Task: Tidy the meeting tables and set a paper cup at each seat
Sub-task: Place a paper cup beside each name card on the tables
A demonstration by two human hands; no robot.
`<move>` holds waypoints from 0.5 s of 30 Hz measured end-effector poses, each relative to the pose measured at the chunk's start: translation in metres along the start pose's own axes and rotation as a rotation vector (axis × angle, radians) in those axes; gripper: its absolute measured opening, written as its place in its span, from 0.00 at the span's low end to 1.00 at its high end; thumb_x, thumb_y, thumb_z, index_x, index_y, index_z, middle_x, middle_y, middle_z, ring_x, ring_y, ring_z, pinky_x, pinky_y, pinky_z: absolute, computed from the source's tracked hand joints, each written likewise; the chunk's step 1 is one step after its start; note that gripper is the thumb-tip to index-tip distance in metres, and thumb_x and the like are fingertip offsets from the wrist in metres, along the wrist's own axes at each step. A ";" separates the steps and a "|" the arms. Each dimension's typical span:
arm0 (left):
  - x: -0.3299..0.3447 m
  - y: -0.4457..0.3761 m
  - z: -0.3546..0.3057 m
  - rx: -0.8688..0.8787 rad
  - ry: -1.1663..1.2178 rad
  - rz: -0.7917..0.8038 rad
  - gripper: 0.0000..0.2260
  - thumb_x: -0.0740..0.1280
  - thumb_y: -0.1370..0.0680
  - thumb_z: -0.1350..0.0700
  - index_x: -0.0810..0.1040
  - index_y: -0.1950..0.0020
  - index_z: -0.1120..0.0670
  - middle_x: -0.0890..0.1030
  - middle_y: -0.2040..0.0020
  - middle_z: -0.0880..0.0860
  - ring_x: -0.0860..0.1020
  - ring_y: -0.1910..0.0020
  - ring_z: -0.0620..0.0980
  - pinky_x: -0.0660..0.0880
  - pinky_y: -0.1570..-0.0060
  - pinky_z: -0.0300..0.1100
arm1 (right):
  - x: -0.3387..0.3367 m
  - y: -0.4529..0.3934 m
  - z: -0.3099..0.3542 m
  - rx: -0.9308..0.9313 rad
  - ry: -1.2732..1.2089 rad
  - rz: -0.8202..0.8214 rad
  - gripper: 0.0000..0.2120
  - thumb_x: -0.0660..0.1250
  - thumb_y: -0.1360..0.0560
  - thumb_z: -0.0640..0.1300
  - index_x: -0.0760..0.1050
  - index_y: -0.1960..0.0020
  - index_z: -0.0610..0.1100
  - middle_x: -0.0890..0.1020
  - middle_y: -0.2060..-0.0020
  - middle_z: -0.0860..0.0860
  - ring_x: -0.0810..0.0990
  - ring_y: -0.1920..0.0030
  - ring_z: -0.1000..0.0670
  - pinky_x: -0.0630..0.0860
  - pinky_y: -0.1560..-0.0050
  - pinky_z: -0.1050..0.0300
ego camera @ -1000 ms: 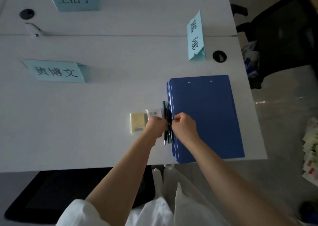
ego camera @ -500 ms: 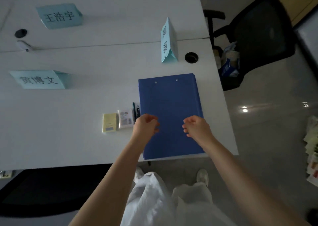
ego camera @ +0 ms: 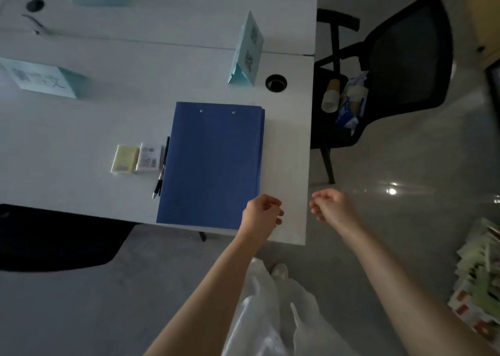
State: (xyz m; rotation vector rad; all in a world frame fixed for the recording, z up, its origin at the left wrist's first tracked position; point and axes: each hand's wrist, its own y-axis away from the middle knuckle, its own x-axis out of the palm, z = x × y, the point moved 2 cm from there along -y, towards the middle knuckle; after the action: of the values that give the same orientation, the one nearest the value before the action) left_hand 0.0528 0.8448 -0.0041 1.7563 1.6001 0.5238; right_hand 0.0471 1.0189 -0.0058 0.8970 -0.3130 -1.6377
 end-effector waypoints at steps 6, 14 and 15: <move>0.011 -0.035 -0.032 0.032 -0.026 0.026 0.10 0.59 0.23 0.64 0.78 0.51 0.54 0.82 0.59 0.51 0.80 0.64 0.49 0.78 0.56 0.44 | -0.017 -0.034 0.022 0.026 -0.028 -0.019 0.07 0.58 0.22 0.33 0.74 0.53 0.40 0.78 0.66 0.46 0.75 0.68 0.51 0.71 0.72 0.64; 0.045 -0.095 -0.098 0.065 -0.027 0.003 0.10 0.58 0.22 0.64 0.77 0.49 0.54 0.81 0.58 0.51 0.80 0.62 0.49 0.79 0.56 0.45 | -0.056 -0.102 0.083 -0.020 0.068 0.042 0.09 0.58 0.21 0.36 0.75 0.45 0.38 0.80 0.58 0.45 0.78 0.58 0.48 0.74 0.62 0.59; 0.053 -0.103 -0.104 0.064 -0.030 0.002 0.10 0.58 0.23 0.64 0.77 0.50 0.53 0.82 0.58 0.51 0.80 0.61 0.50 0.79 0.56 0.45 | -0.061 -0.114 0.089 -0.029 0.084 0.060 0.09 0.59 0.21 0.37 0.76 0.45 0.38 0.81 0.59 0.46 0.79 0.57 0.47 0.75 0.60 0.57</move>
State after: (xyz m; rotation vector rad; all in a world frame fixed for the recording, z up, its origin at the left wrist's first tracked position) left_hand -0.0831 0.9193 -0.0158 1.8047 1.6099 0.4499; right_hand -0.0957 1.0842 0.0045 0.9239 -0.2554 -1.5410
